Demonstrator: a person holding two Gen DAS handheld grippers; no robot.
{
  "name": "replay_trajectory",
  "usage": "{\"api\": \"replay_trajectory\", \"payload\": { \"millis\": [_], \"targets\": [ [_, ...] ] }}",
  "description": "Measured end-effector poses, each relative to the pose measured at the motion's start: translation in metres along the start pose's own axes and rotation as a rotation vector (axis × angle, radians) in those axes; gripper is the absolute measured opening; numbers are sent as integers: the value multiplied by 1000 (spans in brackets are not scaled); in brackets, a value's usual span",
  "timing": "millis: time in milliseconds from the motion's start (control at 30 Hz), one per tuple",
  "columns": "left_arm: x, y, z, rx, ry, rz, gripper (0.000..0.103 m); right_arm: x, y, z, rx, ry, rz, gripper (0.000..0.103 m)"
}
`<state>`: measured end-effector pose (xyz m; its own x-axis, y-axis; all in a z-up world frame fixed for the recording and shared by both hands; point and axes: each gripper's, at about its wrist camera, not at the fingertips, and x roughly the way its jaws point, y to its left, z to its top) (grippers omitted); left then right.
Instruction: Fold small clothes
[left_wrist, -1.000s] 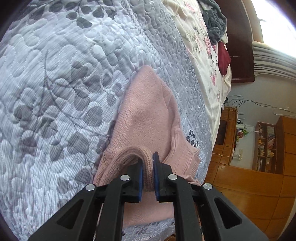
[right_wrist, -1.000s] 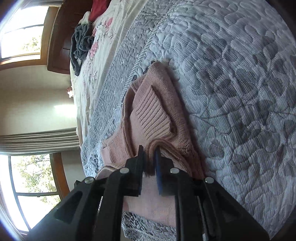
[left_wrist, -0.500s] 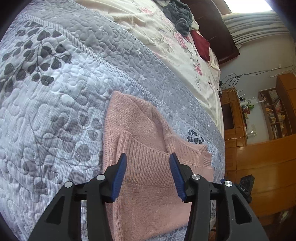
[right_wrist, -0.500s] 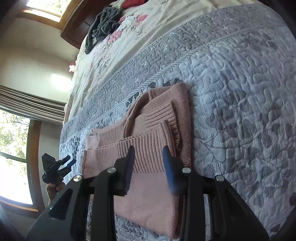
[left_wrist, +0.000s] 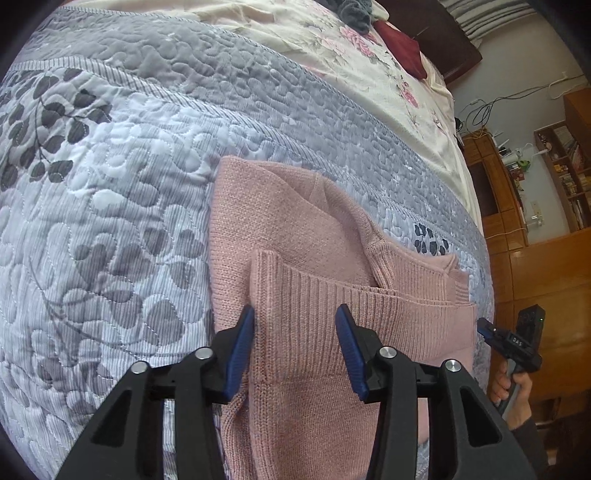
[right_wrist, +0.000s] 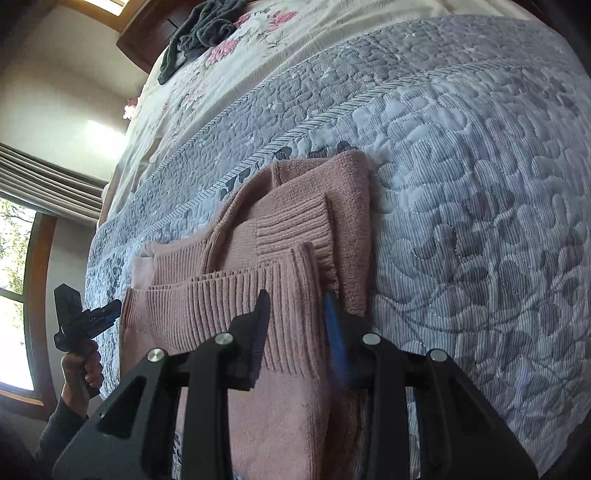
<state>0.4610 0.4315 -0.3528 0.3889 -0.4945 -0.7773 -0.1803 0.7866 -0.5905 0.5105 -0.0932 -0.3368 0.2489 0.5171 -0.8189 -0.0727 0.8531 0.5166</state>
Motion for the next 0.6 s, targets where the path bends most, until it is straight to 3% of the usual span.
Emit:
{"api": "replay_trajectory", "payload": {
  "millis": [33,67,133,600],
  "targets": [
    [0,1,-1,5,-11,8,9,-1,3,-2,-16,-8,-5,19],
    [0,0,-2,14,-19,11,9,-2,6,-4,-31,-15,-6,12],
    [-1,-1,-5,25,-30,18,9,-4,11,-8,-53,-27,-15,9],
    [-62,-32,-6,72,-169,-58,6,-47,36,-10,-101,-131,-2,5]
  ]
}}
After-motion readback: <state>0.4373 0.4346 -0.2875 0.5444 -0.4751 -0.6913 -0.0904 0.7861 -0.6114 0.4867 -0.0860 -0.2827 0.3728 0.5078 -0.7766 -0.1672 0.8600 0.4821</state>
